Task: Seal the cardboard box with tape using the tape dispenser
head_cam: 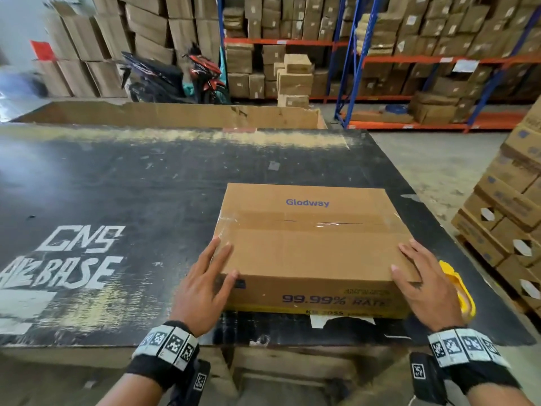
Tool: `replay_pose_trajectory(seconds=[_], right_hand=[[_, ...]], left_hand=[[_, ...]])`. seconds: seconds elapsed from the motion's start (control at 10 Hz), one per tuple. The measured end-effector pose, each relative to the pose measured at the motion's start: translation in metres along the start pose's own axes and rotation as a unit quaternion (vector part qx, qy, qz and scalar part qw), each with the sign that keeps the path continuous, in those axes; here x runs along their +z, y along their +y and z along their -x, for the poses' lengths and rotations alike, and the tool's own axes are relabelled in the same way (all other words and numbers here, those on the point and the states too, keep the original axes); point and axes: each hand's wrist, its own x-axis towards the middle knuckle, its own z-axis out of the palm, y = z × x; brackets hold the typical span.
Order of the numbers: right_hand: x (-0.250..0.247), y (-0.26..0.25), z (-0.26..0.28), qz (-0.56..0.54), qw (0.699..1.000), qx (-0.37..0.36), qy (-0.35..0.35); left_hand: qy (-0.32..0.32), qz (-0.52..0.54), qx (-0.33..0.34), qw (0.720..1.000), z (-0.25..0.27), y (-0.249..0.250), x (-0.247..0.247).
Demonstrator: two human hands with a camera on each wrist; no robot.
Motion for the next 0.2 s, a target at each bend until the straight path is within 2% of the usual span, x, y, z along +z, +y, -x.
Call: replay_pose_trajectory(seconds=[0.1,0.2], right_hand=[[-0.006,-0.001,0.002,-0.009,1.0,0.015,-0.016],[-0.018,0.001,0.016,-0.024,0.999,0.027,0.036]], left_hand=[[-0.013,0.041,0.008,0.999,0.0,-0.007,-0.002],[0.025,0.081,-0.01,0.996,0.01,-0.018,-0.015]])
